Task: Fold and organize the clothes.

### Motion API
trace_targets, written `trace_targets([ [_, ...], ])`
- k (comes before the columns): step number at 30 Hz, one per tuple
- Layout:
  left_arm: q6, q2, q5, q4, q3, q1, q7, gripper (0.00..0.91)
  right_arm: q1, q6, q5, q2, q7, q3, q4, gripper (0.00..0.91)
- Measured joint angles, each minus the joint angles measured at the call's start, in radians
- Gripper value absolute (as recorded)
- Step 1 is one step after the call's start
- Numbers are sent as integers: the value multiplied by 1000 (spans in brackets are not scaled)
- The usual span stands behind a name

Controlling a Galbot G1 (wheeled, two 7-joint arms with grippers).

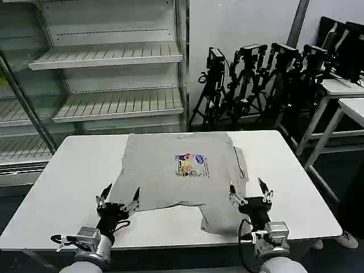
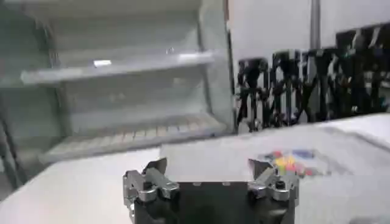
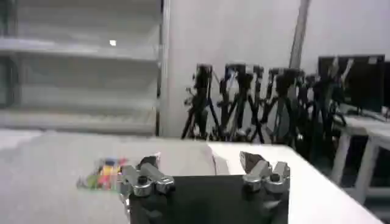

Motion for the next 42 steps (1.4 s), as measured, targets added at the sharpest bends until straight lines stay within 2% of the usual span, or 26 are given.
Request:
trace_targets([
  [13,100,64,-100,89,-40,6,-21,907,-118,-30,-51,37,-9,12,-30,907],
  [14,104,66,-107,95,-42,5,-22,856,-126,-30,-54,40,-11,12,-30,907],
  [15,108,68,-113,100,-43,5,-23,675,-134,-30,-56,44,-12,11,-32,907],
  [16,111,69,-119,104,-43,6,-25,202,-142,-29,-58,47,-14,10,-35,887],
  [17,115,69,-126,107,-45,8,-27,81,-149,-29,-60,50,-15,9,-37,705],
  [18,118,69,-132,109,-45,10,-29,20,-155,-29,-63,53,-16,8,-38,171],
  [19,121,69,-136,111,-46,12,-29,20,-161,-28,-66,55,-17,6,-40,0],
  [42,143,57,-183,129,-42,25,-14,20,-217,17,-49,73,-27,-20,-61,0],
])
